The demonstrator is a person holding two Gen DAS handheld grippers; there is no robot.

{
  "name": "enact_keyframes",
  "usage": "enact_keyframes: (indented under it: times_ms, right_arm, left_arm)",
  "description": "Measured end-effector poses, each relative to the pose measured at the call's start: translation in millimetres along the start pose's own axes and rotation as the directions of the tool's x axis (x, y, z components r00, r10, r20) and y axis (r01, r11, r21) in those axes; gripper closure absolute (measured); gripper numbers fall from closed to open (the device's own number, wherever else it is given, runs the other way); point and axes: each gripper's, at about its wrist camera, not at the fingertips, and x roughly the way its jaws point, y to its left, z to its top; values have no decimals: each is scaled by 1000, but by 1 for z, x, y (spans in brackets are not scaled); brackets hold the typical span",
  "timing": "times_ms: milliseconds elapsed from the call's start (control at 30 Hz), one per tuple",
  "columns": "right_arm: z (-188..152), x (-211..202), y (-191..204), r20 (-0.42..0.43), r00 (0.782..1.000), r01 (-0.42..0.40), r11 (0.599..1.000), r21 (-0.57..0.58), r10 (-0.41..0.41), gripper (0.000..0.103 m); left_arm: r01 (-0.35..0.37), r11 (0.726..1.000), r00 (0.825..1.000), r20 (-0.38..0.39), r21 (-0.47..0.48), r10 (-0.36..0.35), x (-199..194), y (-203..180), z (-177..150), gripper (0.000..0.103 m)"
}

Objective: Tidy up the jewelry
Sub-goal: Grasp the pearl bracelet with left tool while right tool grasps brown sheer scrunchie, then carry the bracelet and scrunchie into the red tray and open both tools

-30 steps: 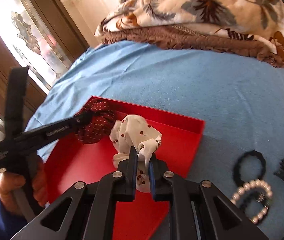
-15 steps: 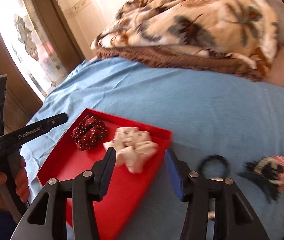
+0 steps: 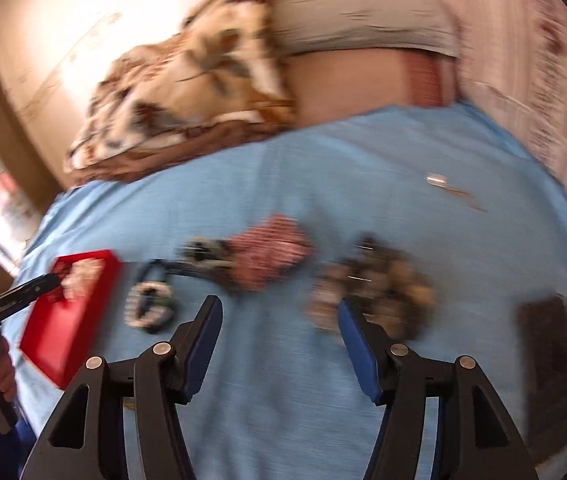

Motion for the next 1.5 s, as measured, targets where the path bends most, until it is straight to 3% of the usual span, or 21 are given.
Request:
enact_keyframes:
  times_ms: [233,367,467,567,633,667,700,733,767,867,967,1167,1500]
  right_arm:
    - [-9,6,-57,-2,997,73,995,61,-73,38]
    - [-7,20,-63,-3,998,66,995,74,-66,38]
    - [-6,31,-63,-6,998,61,995,77,-61,38]
    - [-5,42,-60,-11,998,61,996,69,-61,38]
    - [-4,49,-59,-15,998,62,996,71,-61,38]
    - [-4,52,-59,-17,998,60,995,74,-59,38]
    - [-4,54,-59,-21,998,57,995,77,-55,39]
    - [-4,56,-58,-23,999,51,995,81,-50,47]
    - [-4,57,-58,-25,999,47,995,83,-45,65]
    - [-5,55,-56,-22,999,30,996,90,-28,82]
    - [-4,45,-55,-2,1000,27,996,87,-27,89]
    - [-4,14,-46,45,999,15,998,60,-17,92]
    - [0,-31,-3,97,994,-52,999,-16,53,92]
  left_arm:
    - [-2,999,997,-79,47,6,48,-31,-11,50]
    - [-2,999,993,-115,45,7,70,-33,-10,54]
    - [-13,999,989,-144,48,20,85,-33,-9,65]
    - [-43,996,990,-131,73,52,91,-35,-10,66]
    - [-48,995,991,-120,84,58,91,-37,-9,77]
    - [-14,996,990,-137,84,26,92,-38,-10,92]
    - [-5,997,988,-152,79,17,94,-38,-10,93]
    - [-14,996,990,-140,85,25,93,-40,-9,93]
    - [-15,996,990,-137,92,27,92,-41,-10,94]
    - [12,997,992,-124,71,-3,84,-40,-10,94]
    - [39,998,994,-101,47,-34,68,-37,-8,94]
    - [114,993,993,-30,11,-114,20,-29,-2,94]
    - [128,991,990,65,-44,-125,-60,13,-4,94]
